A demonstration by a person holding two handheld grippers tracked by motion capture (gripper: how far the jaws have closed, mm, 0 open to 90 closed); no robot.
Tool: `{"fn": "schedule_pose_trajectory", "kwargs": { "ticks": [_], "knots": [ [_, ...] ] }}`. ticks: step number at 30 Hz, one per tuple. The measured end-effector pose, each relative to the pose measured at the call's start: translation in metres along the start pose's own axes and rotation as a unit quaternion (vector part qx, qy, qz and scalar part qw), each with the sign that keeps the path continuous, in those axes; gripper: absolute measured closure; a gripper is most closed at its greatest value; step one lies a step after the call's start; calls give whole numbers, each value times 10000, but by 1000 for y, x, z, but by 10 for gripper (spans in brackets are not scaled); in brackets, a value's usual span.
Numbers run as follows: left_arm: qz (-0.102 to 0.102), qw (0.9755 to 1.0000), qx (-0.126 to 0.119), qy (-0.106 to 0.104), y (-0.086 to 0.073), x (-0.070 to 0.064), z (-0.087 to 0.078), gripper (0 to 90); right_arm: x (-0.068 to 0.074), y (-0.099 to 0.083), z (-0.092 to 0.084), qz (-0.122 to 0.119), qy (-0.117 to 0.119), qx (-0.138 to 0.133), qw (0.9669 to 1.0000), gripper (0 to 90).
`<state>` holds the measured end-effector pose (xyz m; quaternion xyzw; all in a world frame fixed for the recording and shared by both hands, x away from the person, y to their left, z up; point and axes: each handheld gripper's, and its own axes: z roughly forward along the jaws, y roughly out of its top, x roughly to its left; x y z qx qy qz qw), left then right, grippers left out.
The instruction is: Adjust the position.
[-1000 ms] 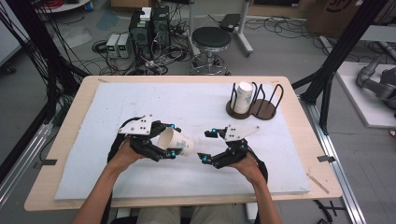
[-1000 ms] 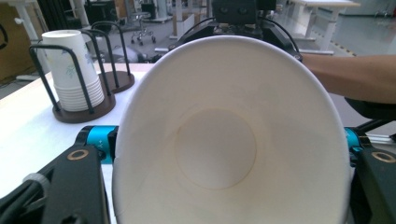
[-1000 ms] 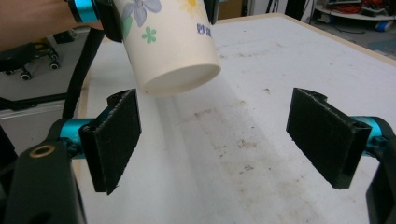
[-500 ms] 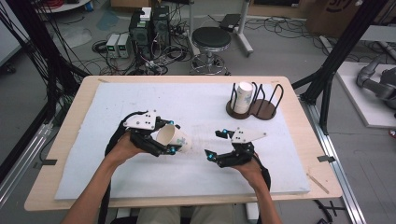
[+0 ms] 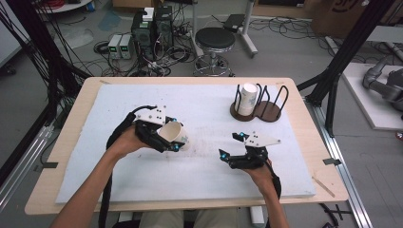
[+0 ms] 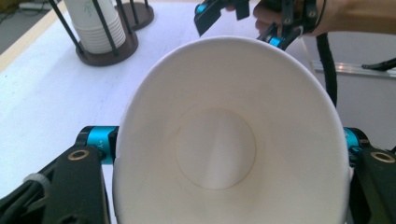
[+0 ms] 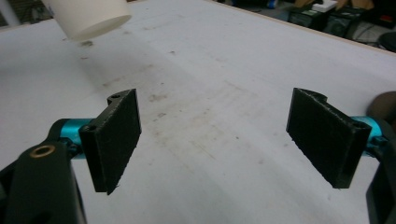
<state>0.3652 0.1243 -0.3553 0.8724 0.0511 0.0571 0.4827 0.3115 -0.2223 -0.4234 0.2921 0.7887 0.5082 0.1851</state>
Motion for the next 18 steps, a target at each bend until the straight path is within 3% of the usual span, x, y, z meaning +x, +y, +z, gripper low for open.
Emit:
{"fn": "schedule_pose_trajectory", "kwargs": {
  "ticks": [7,10,14,18],
  "knots": [
    [-28,9989,462,19,3,8,5,306,-5,-10,-6,167,-402,34,9990,182],
    [47,9968,796,23,3,11,8,306,-6,-14,-7,233,-561,53,9981,182],
    [68,9945,1042,27,7,14,11,306,-9,-20,-7,276,-686,137,9972,182],
    [99,9904,1376,66,12,17,13,305,-10,-23,-7,312,-782,192,9963,182]
  ]
}}
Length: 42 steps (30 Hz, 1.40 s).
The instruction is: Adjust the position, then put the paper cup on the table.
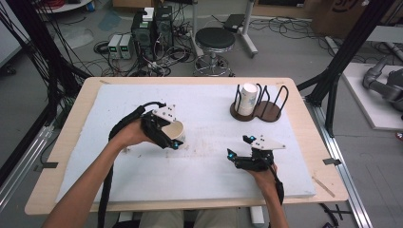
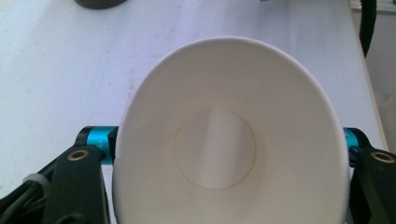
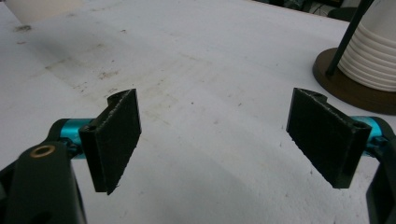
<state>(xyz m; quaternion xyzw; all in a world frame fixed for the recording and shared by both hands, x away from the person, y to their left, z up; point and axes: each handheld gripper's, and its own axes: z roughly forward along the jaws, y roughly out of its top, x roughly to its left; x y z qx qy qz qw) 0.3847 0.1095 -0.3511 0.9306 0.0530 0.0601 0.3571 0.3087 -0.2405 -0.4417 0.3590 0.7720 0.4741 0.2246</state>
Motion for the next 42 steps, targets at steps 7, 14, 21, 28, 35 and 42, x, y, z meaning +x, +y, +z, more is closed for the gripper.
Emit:
{"fn": "schedule_pose_trajectory", "kwargs": {
  "ticks": [7,14,21,28,35,42],
  "knots": [
    [106,9989,452,51,9,4,-1,306,-2,-7,3,55,-96,19,9999,182],
    [117,9982,587,75,9,6,-2,305,-3,-7,3,32,-150,-13,9999,182],
    [113,9982,587,74,8,6,-3,306,-3,-7,3,50,-183,14,9998,182],
    [120,9983,568,88,7,7,-1,306,-3,-8,3,65,-184,5,9998,182],
    [145,9982,562,118,6,8,1,305,-3,-8,3,59,-162,18,9998,182],
    [206,9979,603,119,7,8,2,305,-3,-8,4,39,-137,2,9999,182]
  ]
}}
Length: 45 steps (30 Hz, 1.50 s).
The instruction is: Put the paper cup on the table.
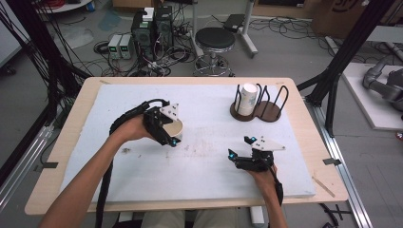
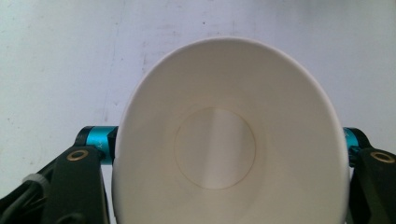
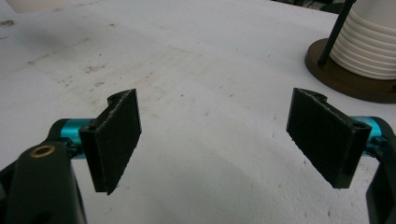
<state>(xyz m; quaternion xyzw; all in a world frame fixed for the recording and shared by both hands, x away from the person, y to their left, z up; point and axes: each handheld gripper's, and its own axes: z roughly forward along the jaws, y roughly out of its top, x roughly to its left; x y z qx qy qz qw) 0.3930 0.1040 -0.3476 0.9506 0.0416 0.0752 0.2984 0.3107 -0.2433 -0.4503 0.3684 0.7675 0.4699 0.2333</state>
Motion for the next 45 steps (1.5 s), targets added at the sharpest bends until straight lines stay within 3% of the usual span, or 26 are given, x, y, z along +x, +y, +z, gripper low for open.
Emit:
{"fn": "schedule_pose_trajectory", "kwargs": {
  "ticks": [9,31,40,45],
  "knots": [
    [34,9999,103,-33,1,3,6,306,0,0,0,24,-15,-6,10000,182],
    [15,9991,395,-156,3,15,39,305,1,-1,-1,13,-40,-31,10000,182],
    [14,9982,521,-298,3,16,60,303,1,-1,-1,24,-34,-37,10000,183],
    [-52,9984,482,-308,1,16,65,302,0,-1,-1,12,-15,-55,10000,182]
  ]
}}
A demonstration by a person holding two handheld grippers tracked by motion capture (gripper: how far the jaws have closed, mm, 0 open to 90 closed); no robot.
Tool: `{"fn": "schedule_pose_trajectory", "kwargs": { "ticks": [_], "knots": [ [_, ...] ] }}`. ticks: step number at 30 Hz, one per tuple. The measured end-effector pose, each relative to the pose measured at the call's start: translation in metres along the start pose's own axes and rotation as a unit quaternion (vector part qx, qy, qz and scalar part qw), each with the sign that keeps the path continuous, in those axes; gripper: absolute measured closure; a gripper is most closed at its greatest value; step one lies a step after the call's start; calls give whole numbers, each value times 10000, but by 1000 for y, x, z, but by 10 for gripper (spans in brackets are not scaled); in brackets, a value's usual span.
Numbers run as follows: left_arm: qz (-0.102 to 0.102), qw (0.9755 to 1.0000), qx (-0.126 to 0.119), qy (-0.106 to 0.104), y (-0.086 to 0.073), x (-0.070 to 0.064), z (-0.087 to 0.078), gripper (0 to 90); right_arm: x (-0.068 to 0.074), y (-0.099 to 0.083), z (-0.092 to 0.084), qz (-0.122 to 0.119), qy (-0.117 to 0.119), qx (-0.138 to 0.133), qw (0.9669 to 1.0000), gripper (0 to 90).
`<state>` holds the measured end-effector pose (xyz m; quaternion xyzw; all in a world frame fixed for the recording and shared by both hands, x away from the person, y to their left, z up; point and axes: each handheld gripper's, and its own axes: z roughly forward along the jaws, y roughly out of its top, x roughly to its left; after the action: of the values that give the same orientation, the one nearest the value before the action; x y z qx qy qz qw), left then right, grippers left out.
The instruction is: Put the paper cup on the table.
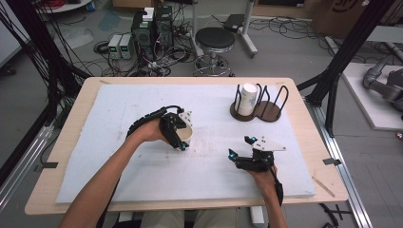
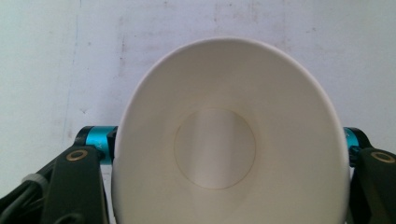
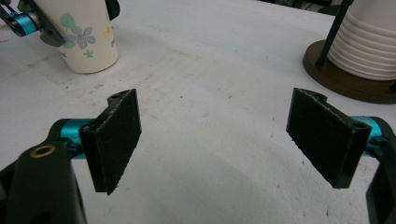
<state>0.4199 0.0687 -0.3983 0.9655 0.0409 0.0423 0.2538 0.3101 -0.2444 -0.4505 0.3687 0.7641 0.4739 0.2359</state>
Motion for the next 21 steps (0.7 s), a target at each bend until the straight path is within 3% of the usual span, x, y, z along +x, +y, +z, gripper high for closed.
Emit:
{"fn": "schedule_pose_trajectory", "kwargs": {
  "ticks": [11,15,17,21],
  "knots": [
    [-55,10000,-42,-8,-1,2,1,287,0,0,0,46,-5,22,10000,182],
    [-245,9995,-176,-72,-4,2,3,239,0,0,0,38,-19,14,10000,182],
    [-322,9992,-222,-33,-7,3,5,169,0,0,0,59,-10,3,10000,182],
    [-416,9988,-248,20,-11,5,4,158,0,0,0,47,-5,12,10000,182]
  ]
}}
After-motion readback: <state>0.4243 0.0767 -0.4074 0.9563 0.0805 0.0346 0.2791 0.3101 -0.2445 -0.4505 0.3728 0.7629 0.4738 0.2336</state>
